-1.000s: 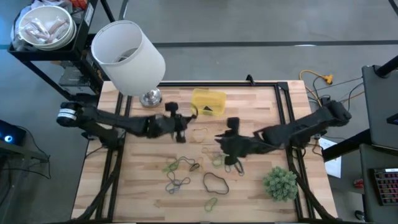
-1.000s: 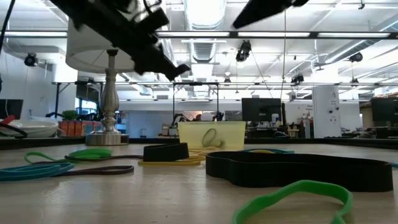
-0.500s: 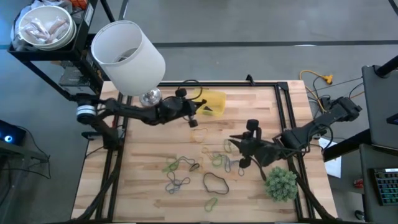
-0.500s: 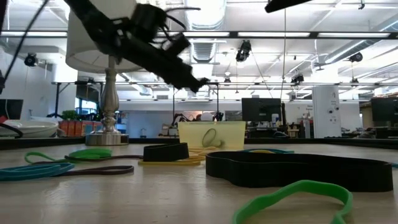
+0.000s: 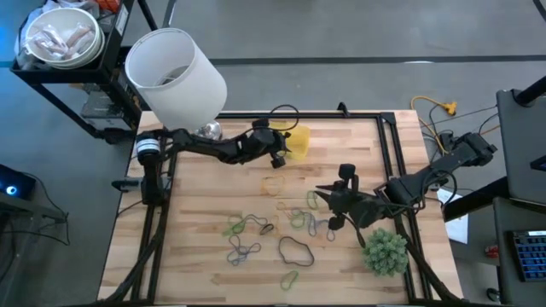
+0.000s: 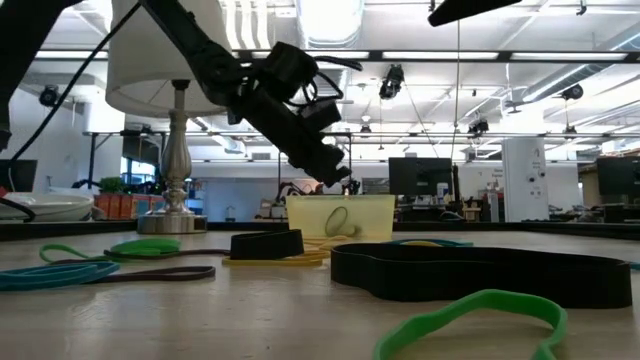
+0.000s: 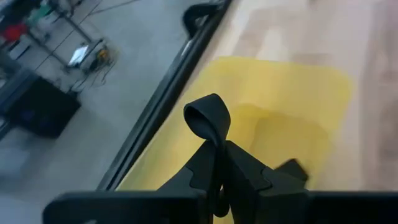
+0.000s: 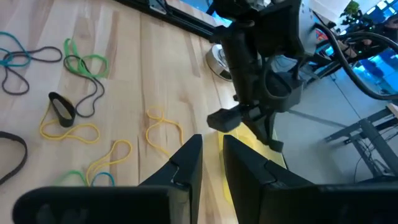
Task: Pick and place rubber bands into bin
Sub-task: Put the black rubber band into the yellow bin
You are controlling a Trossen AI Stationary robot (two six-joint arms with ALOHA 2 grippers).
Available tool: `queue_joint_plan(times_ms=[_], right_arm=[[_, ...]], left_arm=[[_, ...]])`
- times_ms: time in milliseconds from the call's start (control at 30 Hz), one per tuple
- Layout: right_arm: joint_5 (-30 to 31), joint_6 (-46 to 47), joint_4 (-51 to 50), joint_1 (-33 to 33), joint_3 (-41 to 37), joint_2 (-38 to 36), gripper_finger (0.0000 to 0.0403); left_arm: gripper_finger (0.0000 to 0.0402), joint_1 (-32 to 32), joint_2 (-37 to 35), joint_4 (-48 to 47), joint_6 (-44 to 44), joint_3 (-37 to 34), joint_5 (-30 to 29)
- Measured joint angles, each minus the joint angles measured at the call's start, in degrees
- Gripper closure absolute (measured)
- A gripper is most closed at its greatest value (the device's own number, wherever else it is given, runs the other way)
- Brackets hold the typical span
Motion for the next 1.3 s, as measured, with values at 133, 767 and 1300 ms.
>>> queue_joint_plan(times_ms=[133,767,1300], right_arm=[[-0.1,0.0,0.0,0.0,-0.1,0.0,0.0344],[-0.7,3.2,0.0,0.0,-1.8,0.0,0.0344],[-2.2,7.2,3.4,-0.1,-4.8,0.7,0.0344]], left_arm=[[0.0370,0.0,0.0,-0.6,-0.1,0.0,-0.5],[0.0286,-0.5,-2.3,-8.5,-2.8,0.6,1.3],[0.0285,-15.4,-19.7,-29.1,-3.0,-1.9,3.0]])
